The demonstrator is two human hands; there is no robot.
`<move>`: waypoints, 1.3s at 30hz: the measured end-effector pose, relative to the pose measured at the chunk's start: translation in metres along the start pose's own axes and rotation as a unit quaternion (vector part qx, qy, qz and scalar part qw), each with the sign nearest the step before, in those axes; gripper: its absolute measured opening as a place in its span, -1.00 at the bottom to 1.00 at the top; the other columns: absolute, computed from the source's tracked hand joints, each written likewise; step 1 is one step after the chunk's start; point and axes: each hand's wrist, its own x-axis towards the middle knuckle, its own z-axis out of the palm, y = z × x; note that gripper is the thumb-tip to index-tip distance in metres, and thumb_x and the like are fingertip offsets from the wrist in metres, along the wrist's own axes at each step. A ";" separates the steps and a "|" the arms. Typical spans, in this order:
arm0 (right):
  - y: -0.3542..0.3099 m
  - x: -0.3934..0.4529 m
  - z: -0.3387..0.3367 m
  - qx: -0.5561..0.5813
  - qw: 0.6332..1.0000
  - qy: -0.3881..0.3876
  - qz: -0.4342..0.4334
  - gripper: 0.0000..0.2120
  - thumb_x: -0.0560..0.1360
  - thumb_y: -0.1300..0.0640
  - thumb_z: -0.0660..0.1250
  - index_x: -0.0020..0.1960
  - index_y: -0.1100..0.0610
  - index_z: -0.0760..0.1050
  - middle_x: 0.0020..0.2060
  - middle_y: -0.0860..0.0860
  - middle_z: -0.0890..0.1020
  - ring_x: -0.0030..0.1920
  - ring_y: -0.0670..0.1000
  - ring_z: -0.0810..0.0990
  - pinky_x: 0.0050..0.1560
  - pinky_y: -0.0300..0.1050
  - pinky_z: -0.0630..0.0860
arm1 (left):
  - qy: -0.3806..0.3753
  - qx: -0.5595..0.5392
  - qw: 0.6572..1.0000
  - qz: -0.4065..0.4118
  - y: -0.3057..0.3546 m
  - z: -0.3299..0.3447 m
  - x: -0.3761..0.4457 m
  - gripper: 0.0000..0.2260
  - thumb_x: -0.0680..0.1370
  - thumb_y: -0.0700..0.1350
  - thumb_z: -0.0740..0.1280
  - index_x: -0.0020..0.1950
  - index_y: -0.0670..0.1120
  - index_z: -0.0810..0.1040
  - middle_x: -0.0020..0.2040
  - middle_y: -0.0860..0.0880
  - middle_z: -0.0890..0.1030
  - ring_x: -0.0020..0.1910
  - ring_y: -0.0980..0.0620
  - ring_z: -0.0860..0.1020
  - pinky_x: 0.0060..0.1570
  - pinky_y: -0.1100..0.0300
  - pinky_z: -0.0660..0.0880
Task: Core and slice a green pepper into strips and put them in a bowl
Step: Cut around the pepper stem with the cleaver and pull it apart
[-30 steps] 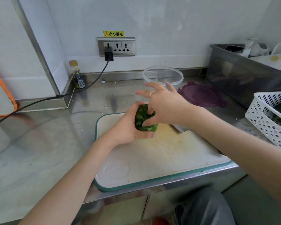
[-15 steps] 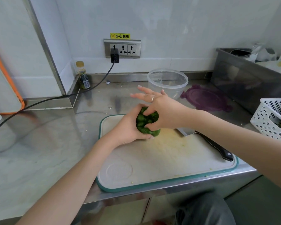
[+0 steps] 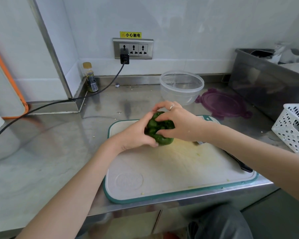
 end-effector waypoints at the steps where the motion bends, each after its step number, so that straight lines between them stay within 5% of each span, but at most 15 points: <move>1: 0.001 0.000 0.000 -0.008 1.000 -0.007 -0.005 -0.73 0.49 0.05 0.35 0.14 0.13 0.58 0.33 -0.03 0.28 0.27 -0.03 0.21 0.19 -0.28 0.18 | -0.024 -0.081 0.996 -0.012 0.003 -0.002 -0.001 -0.34 0.28 -0.21 0.41 0.34 0.08 0.31 0.24 -0.02 0.49 0.23 0.06 0.47 0.23 0.19 0.40; 3: 0.002 0.000 0.000 0.003 1.000 -0.003 -0.008 -0.76 0.48 0.05 0.37 0.10 0.13 0.60 0.30 -0.02 0.33 0.26 -0.02 0.30 0.16 -0.30 0.23 | -0.020 -0.184 0.982 -0.034 0.003 -0.002 0.000 -0.53 0.42 -0.16 0.30 0.32 0.07 0.35 0.27 -0.04 0.49 0.22 0.05 0.48 0.24 0.18 0.39; 5: 0.001 -0.001 0.001 0.035 0.999 0.021 -0.001 -0.78 0.45 0.07 0.41 0.07 0.10 0.63 0.25 -0.05 0.39 0.19 -0.06 0.41 0.12 -0.35 0.29 | 0.037 -0.120 0.991 -0.045 0.001 0.001 0.002 -0.71 0.59 -0.11 0.21 0.29 0.12 0.37 0.31 -0.02 0.48 0.26 0.07 0.47 0.29 0.17 0.38; 10: -0.003 0.000 0.005 0.061 0.997 0.056 0.005 -0.80 0.40 0.10 0.45 0.03 0.04 0.67 0.25 -0.08 0.46 0.21 -0.13 0.42 0.19 -0.37 0.29 | 0.089 0.025 0.996 -0.007 -0.002 0.008 0.001 -0.67 0.65 -0.18 0.09 0.42 0.00 0.25 0.20 0.13 0.46 0.14 0.36 0.43 0.09 0.54 0.33; 15: -0.003 0.003 0.003 0.046 0.998 0.052 -0.009 -0.79 0.39 0.11 0.45 0.02 0.03 0.68 0.26 -0.10 0.49 0.21 -0.16 0.43 0.16 -0.43 0.26 | 0.121 0.057 0.991 0.007 -0.004 0.012 0.000 -0.66 0.66 -0.19 0.06 0.44 -0.05 0.23 0.13 0.19 0.45 0.09 0.43 0.42 0.05 0.57 0.31; 21: -0.013 0.004 0.001 -0.022 0.998 -0.001 0.057 -0.79 0.43 0.02 0.37 -0.07 0.13 0.64 0.14 0.03 0.57 -0.04 0.04 0.55 0.01 -0.02 0.49 | 0.173 0.067 0.983 0.014 -0.008 0.018 0.003 -0.70 0.65 -0.20 0.03 0.39 -0.06 0.25 0.20 -0.04 0.49 0.19 0.04 0.46 0.19 0.24 0.39; 25: -0.029 0.008 -0.004 -0.139 0.985 -0.052 0.087 -0.77 0.49 -0.01 0.26 0.01 0.12 0.53 0.19 0.03 0.42 -0.08 0.02 0.42 0.20 0.22 0.38 | 0.193 0.052 0.980 0.006 -0.005 0.021 0.006 -0.70 0.66 -0.19 0.02 0.39 -0.10 0.25 0.14 -0.03 0.48 0.06 0.13 0.47 -0.03 0.48 0.38; 28: -0.030 0.004 -0.003 -0.152 0.986 -0.039 0.059 -0.73 0.53 -0.01 0.21 0.00 0.18 0.52 0.12 0.06 0.43 -0.21 0.03 0.42 -0.13 -0.04 0.40 | 0.202 0.029 0.979 0.007 -0.004 0.022 0.006 -0.76 0.66 -0.19 0.01 0.30 -0.09 0.30 0.02 0.03 0.49 -0.05 0.22 0.46 -0.08 0.46 0.39; 32: -0.016 0.006 -0.002 -0.068 0.997 -0.021 0.032 -0.76 0.48 0.04 0.33 -0.08 0.23 0.60 0.11 0.04 0.49 -0.14 0.08 0.54 -0.33 -0.21 0.34 | 0.199 0.027 0.980 0.006 -0.004 0.021 0.007 -0.74 0.66 -0.18 0.01 0.33 -0.09 0.30 0.11 -0.01 0.50 0.08 0.10 0.47 0.08 0.29 0.40; 35: -0.011 0.009 -0.006 -0.012 0.999 -0.019 0.026 -0.78 0.45 0.07 0.37 -0.09 0.23 0.64 0.18 -0.01 0.52 -0.11 0.08 0.56 -0.22 -0.18 0.44 | 0.212 0.029 0.977 0.017 -0.005 0.021 0.008 -0.75 0.66 -0.20 0.01 0.32 -0.09 0.30 0.14 -0.02 0.50 0.15 0.08 0.46 0.14 0.30 0.36; 39: -0.010 -0.006 -0.013 0.002 0.999 0.014 0.030 -0.77 0.49 0.02 0.37 0.10 0.06 0.64 0.34 -0.10 0.46 0.15 0.00 0.55 0.20 -0.13 0.45 | 0.192 0.034 0.981 0.015 -0.001 0.021 0.008 -0.77 0.67 -0.13 0.01 0.31 0.02 0.26 0.06 0.13 0.48 0.05 0.20 0.48 0.02 0.41 0.41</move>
